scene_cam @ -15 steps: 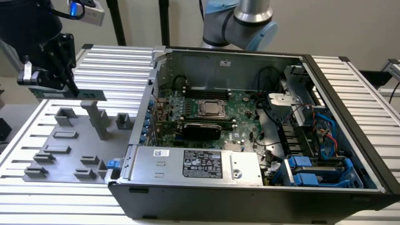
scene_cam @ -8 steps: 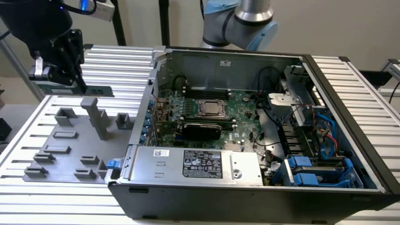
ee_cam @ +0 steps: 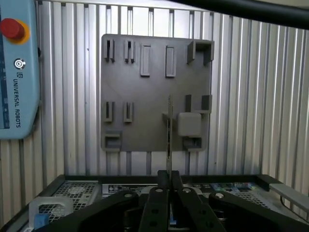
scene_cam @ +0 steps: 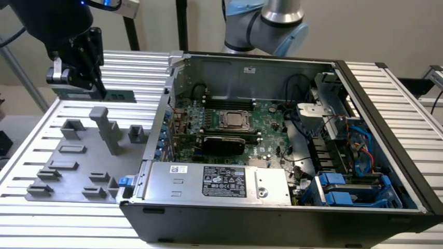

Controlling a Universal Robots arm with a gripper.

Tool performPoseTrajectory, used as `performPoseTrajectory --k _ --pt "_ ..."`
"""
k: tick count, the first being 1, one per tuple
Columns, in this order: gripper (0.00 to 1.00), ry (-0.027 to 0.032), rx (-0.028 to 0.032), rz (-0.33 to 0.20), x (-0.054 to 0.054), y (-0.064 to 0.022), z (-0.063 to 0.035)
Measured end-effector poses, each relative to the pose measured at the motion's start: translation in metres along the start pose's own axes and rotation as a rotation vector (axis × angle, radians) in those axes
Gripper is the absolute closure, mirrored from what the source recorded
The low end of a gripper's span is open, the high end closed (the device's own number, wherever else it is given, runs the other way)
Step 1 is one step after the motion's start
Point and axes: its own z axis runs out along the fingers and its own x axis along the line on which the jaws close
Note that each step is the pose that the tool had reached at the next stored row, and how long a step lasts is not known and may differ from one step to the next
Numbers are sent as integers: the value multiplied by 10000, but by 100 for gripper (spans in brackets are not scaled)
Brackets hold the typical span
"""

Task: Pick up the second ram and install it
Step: 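Pick up the second ram and move it above second insertion slot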

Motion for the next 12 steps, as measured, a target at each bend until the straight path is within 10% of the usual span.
performPoseTrajectory --k 12 --pt "87 -371 3 3 -38 -340 -42"
